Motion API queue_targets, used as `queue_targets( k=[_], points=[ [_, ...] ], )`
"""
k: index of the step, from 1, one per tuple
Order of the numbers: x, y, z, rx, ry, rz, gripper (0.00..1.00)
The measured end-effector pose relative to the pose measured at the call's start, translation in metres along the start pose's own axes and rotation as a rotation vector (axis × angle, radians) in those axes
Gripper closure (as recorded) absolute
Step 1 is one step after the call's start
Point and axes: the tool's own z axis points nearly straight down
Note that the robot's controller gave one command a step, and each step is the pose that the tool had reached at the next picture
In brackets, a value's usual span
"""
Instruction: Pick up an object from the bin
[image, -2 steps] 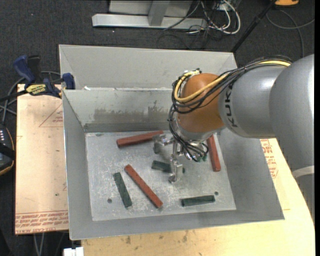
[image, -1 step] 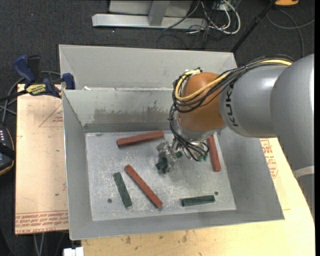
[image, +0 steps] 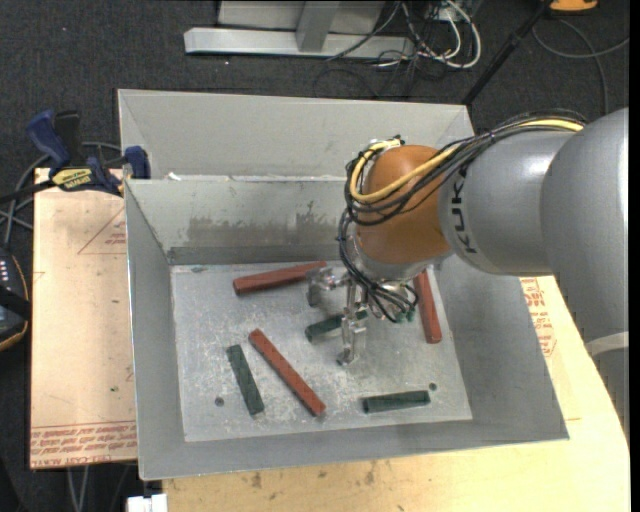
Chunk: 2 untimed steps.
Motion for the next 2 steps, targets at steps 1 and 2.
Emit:
queue_targets(
  k=[1, 2],
  points=[
    [-0.0002, -0.0002, -0.0005, 0.000, -0.001, 0.000, 1.00],
    [0.0000, -0.0001, 0.0000, 0.000, 0.000, 0.000, 0.00]
  ],
)
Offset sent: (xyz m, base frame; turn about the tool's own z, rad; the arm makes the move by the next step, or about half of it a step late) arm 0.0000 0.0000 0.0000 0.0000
